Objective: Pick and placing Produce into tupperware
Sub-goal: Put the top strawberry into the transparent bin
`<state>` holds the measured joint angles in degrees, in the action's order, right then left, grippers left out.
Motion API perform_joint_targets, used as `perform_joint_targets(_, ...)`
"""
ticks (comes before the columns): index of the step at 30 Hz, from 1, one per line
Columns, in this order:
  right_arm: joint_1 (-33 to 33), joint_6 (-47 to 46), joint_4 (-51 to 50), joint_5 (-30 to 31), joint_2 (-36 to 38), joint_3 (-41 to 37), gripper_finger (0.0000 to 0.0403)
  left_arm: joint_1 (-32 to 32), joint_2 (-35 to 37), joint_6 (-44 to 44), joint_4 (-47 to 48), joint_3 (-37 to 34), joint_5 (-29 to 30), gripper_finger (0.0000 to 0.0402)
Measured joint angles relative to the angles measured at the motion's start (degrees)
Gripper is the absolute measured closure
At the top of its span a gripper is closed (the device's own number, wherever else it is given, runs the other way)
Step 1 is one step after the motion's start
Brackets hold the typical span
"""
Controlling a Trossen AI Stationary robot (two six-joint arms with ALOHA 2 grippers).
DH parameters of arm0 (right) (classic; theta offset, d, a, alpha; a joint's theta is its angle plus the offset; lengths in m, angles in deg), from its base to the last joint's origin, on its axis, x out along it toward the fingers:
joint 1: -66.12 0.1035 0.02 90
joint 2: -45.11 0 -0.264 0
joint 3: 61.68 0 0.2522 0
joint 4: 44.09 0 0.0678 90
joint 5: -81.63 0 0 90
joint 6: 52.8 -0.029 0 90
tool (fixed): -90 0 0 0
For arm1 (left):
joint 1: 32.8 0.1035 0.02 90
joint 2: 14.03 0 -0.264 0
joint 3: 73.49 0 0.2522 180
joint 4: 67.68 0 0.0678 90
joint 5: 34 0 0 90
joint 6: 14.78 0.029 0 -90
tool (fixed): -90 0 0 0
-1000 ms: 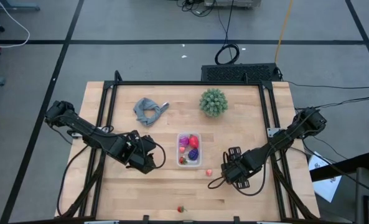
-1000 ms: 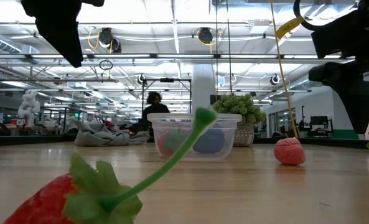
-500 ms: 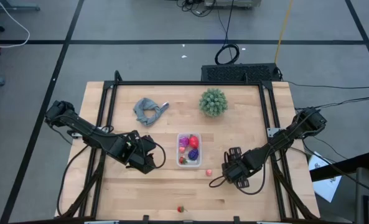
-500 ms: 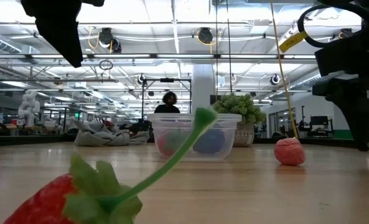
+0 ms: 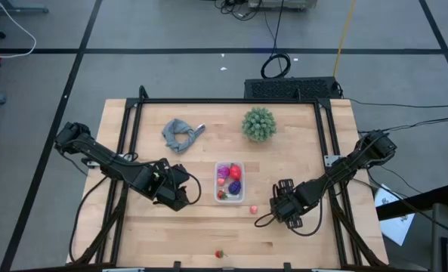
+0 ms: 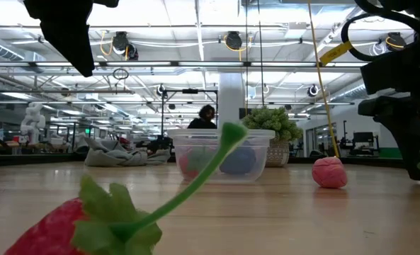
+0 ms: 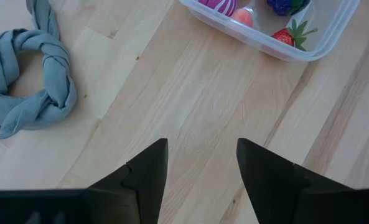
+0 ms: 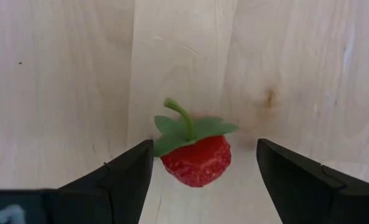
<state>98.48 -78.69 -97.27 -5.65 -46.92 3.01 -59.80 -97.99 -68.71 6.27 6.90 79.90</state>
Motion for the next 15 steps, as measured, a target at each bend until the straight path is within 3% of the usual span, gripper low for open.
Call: perform_joint_targets(15,-0.2,-0.4,0.0,0.0,0.0,0.0,0.0196,0.0,0.0,0.0,0.0,0.0,0.0,0.0204)
